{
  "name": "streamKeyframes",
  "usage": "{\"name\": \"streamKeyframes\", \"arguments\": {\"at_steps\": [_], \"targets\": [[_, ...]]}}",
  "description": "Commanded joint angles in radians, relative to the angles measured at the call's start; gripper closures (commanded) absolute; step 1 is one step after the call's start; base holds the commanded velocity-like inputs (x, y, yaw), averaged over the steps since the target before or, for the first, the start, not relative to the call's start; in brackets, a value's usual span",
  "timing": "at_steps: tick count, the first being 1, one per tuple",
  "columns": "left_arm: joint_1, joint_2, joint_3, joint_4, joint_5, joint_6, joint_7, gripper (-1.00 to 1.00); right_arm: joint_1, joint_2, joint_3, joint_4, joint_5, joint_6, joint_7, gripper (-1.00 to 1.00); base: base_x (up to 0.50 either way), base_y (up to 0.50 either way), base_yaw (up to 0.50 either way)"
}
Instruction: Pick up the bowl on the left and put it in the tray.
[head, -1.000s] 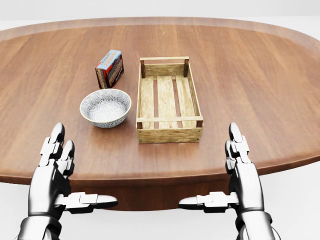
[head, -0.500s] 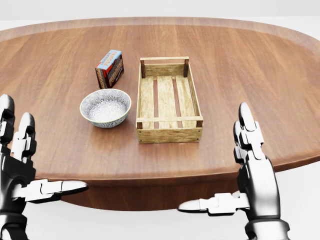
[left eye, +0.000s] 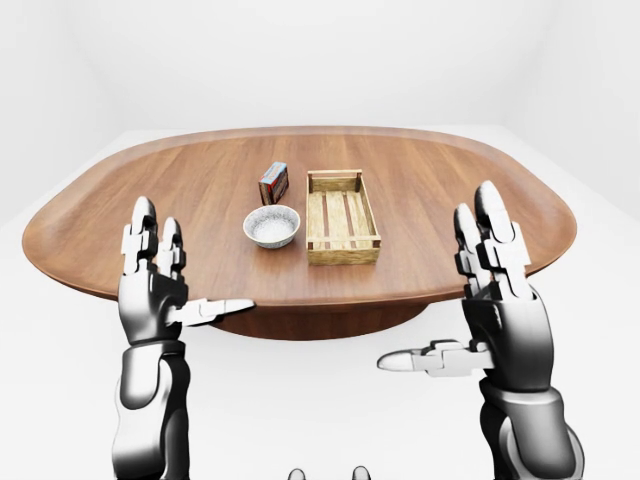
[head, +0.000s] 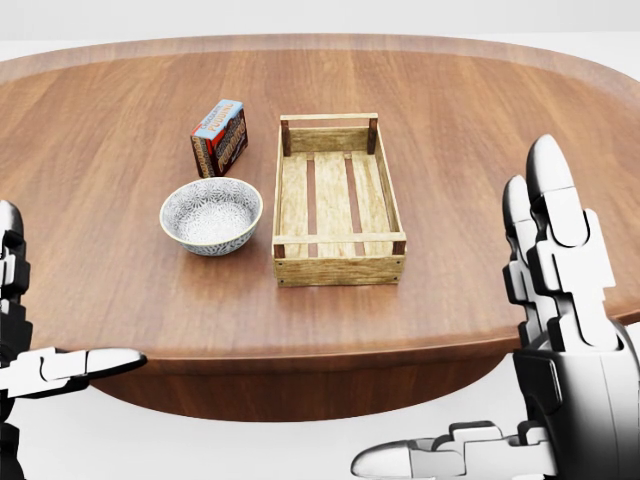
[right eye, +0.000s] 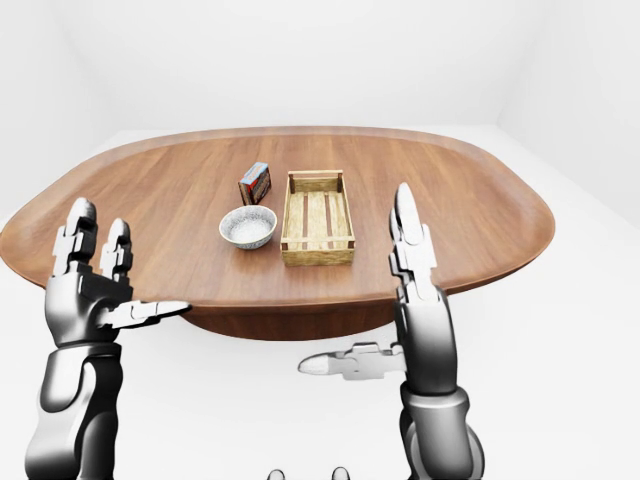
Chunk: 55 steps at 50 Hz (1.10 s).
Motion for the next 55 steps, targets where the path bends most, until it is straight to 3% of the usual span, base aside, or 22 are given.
{"name": "streamKeyframes", "arguments": {"at_steps": [1, 25, 29, 32, 55], "targets": [[-0.006, 0.007, 0.019, -0.017, -0.017, 0.0, 0.007, -1.0, 0.015, -0.01, 0.008, -0.073, -0.043, 0.0, 0.019, -0.99, 0.0, 0.0, 0.0], [-0.007, 0.01, 0.027, -0.022, -0.023, 0.0, 0.011, -1.0, 0.008, 0.009, -0.006, -0.061, -0.012, 0.0, 0.015, -0.98, 0.0, 0.49, 0.0], [-0.005, 0.01, 0.027, -0.031, -0.024, 0.0, 0.011, -1.0, -0.002, 0.025, -0.035, -0.06, 0.047, 0.0, 0.001, -0.99, 0.0, 0.0, 0.0], [-0.003, 0.01, 0.029, -0.038, -0.025, 0.0, 0.011, -1.0, 0.008, 0.006, -0.009, -0.075, 0.021, 0.0, 0.004, -0.98, 0.0, 0.0, 0.0], [-0.004, 0.011, 0.039, -0.05, -0.033, 0.0, 0.011, -1.0, 0.011, 0.002, 0.0, -0.073, -0.014, 0.0, 0.018, -0.98, 0.49, 0.02, 0.0]]}}
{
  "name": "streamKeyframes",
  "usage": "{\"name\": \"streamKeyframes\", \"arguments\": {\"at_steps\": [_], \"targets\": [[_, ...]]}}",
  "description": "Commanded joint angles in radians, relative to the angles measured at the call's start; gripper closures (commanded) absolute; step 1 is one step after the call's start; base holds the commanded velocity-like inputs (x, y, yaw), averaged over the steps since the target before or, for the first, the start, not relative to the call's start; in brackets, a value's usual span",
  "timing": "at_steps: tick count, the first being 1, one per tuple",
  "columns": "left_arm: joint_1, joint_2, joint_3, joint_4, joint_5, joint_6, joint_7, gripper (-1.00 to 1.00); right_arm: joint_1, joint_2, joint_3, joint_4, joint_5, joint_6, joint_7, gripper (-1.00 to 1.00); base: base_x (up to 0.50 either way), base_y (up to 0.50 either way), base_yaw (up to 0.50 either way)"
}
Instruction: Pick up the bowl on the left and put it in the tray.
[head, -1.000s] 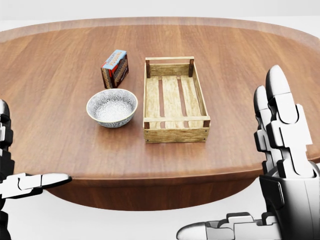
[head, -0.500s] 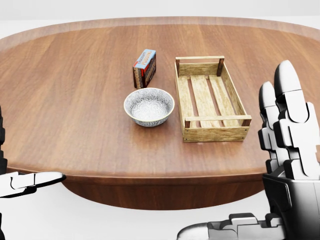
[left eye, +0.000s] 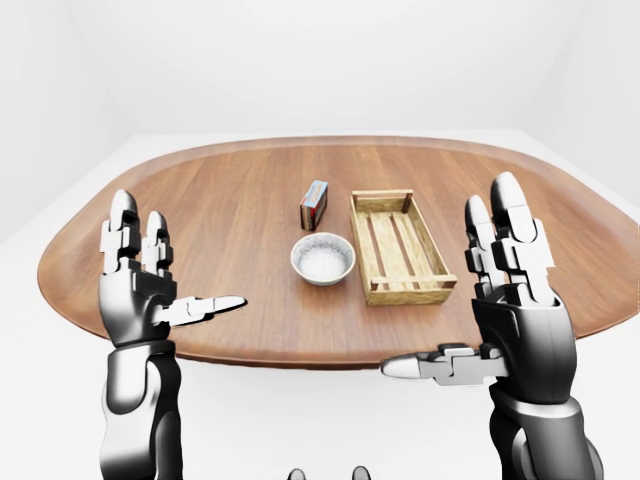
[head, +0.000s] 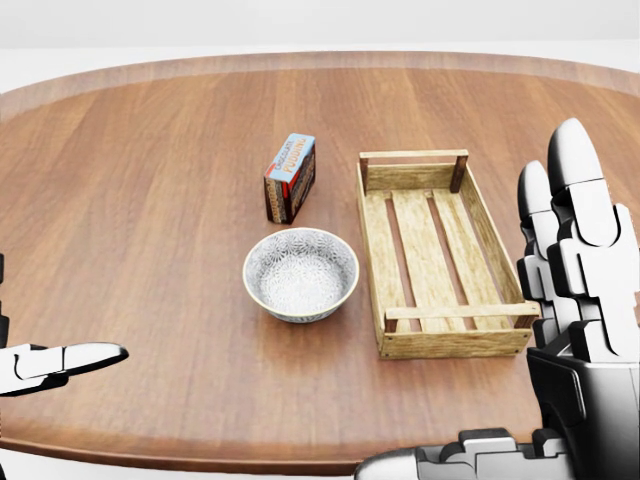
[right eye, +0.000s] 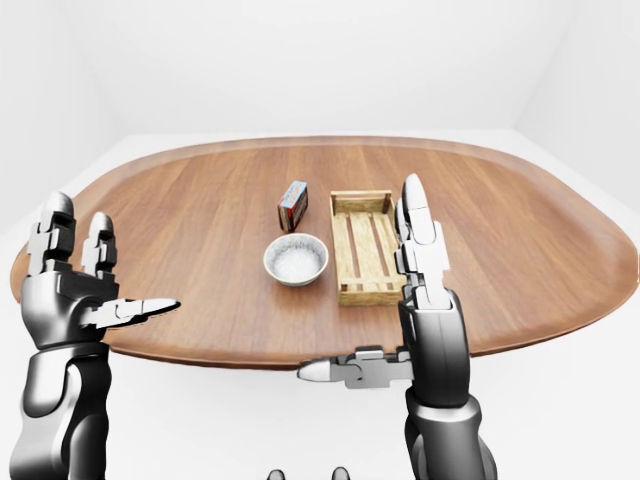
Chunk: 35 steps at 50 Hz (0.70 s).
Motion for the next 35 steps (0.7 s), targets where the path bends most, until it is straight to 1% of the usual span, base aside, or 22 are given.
{"name": "streamKeyframes", "arguments": {"at_steps": [1, 21, 35], "targets": [[-0.001, 0.001, 0.006, -0.009, -0.006, 0.0, 0.001, -1.0, 0.001, 0.0, -0.001, -0.001, 0.0, 0.0, 0.005, -0.98, 0.5, 0.02, 0.0], [0.004, -0.002, 0.005, -0.026, -0.005, 0.0, 0.002, -1.0, 0.001, 0.004, -0.02, -0.001, 0.014, 0.0, 0.012, -0.98, 0.5, 0.02, 0.0], [0.004, -0.001, 0.009, -0.026, -0.008, 0.0, 0.001, -1.0, 0.003, 0.007, -0.018, 0.005, 0.019, 0.0, 0.005, -0.99, 0.5, 0.02, 0.0]]}}
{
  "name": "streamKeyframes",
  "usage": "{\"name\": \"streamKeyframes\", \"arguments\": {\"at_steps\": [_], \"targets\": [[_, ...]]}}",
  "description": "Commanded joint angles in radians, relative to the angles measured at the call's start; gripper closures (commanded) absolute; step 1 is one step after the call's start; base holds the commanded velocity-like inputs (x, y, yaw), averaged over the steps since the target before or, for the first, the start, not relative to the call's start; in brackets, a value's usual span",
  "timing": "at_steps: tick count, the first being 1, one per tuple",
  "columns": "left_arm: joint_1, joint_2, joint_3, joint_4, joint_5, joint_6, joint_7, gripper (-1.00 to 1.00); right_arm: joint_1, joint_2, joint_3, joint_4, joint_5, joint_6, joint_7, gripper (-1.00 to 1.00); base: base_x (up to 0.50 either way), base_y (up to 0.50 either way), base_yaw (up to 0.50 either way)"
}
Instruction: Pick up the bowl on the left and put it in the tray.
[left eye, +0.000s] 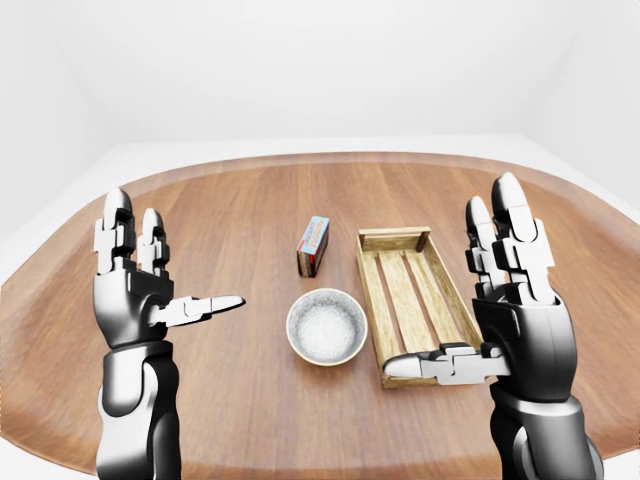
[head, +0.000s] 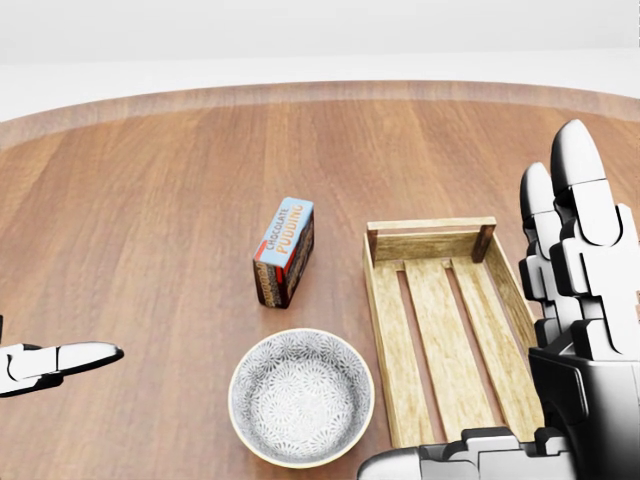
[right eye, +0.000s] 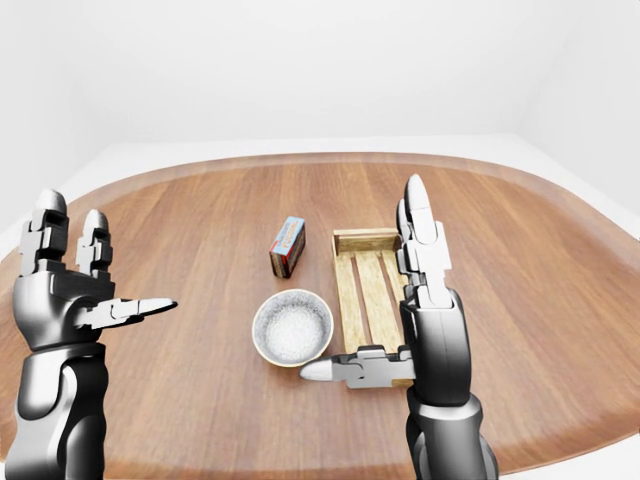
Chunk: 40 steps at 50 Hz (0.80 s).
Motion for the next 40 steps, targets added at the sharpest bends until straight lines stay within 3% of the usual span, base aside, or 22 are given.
{"name": "streamKeyframes", "arguments": {"at_steps": [1, 16, 23, 40], "targets": [[0.003, -0.001, 0.001, -0.006, -0.001, 0.0, 0.0, -1.0, 0.005, 0.003, -0.004, -0.003, 0.008, 0.0, -0.006, -0.99, 0.5, 0.0, 0.0], [0.009, -0.004, 0.001, -0.015, 0.0, 0.0, -0.001, -1.0, 0.014, 0.006, 0.0, -0.021, 0.029, 0.0, -0.015, -0.98, 0.06, 0.0, 0.0], [0.005, 0.0, 0.013, -0.023, -0.009, 0.0, -0.001, -1.0, -0.008, -0.047, 0.081, 0.028, -0.11, 0.0, 0.012, -0.99, 0.0, 0.0, 0.0], [-0.003, 0.004, 0.009, -0.04, -0.003, 0.0, 0.01, -1.0, -0.066, -0.037, 0.154, 0.072, -0.317, 0.0, 0.106, -0.99, 0.0, 0.0, 0.0]]}}
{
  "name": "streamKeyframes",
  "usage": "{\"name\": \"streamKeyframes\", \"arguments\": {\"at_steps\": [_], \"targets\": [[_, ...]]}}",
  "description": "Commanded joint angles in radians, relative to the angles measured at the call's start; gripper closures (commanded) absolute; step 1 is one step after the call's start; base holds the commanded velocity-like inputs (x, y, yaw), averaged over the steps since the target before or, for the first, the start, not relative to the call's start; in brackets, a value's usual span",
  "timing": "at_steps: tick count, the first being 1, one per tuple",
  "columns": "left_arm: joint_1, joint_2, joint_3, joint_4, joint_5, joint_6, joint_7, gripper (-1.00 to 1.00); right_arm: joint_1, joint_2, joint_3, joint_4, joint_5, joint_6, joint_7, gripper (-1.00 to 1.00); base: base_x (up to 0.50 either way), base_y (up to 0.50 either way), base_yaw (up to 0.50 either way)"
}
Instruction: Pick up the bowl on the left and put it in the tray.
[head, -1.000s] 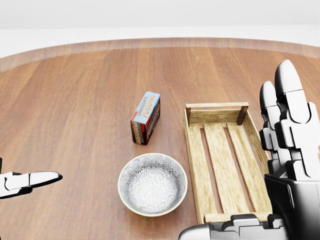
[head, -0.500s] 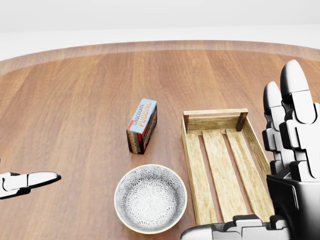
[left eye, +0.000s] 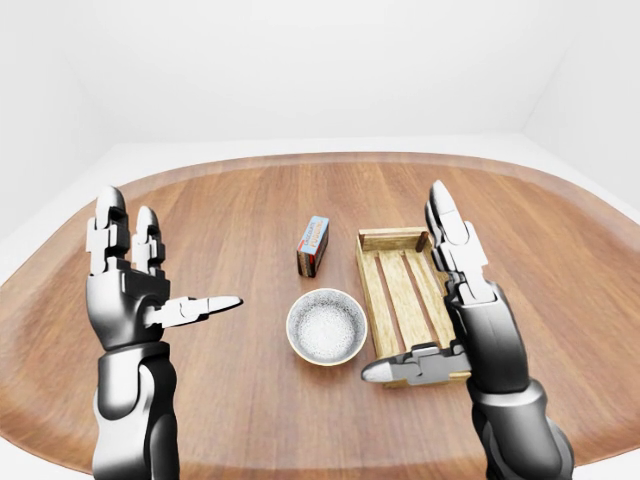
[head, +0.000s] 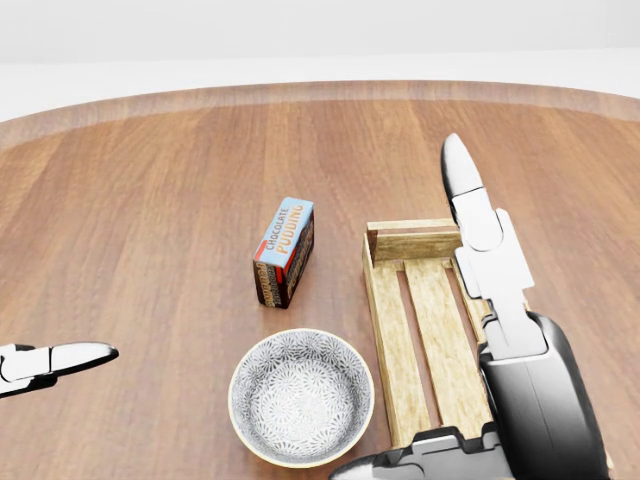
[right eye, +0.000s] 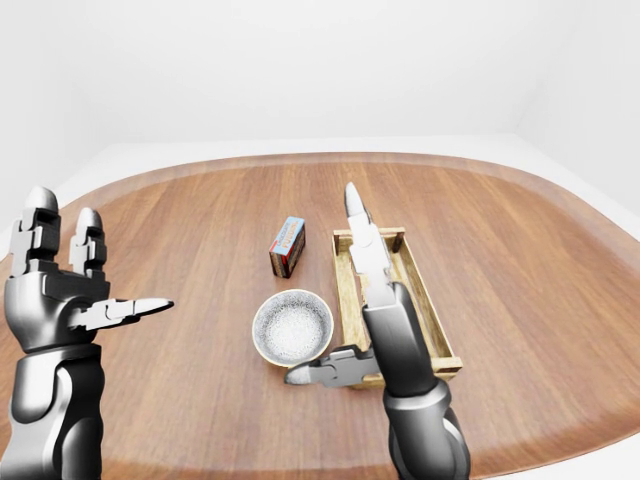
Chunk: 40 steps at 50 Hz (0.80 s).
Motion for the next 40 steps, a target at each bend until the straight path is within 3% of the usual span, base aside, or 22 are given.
{"name": "streamKeyframes", "arguments": {"at_steps": [1, 12, 25, 26, 40], "targets": [[-0.003, 0.001, 0.0, -0.011, 0.002, 0.0, 0.003, -1.0, -0.022, -0.006, 0.064, 0.036, -0.134, 0.0, 0.043, -0.99, 0.0, 0.0, 0.0], [0.001, 0.001, 0.005, -0.004, 0.001, 0.0, 0.0, -1.0, -0.022, -0.013, 0.183, 0.136, -0.306, 0.0, 0.079, -0.98, 0.0, 0.0, 0.0], [0.0, -0.001, -0.002, 0.007, 0.004, 0.0, -0.001, -1.0, 0.003, -0.024, 0.241, 0.212, -0.39, 0.0, 0.102, -0.98, 0.0, 0.0, 0.0], [-0.008, 0.005, 0.006, -0.01, -0.005, 0.0, 0.007, -1.0, -0.002, -0.052, 0.282, 0.364, -0.449, 0.0, 0.117, -0.99, 0.0, 0.0, 0.0], [-0.004, 0.004, 0.013, -0.005, -0.01, 0.0, 0.003, -1.0, -0.005, -0.014, 0.273, 0.409, -0.512, 0.0, 0.16, -0.99, 0.0, 0.0, 0.0]]}}
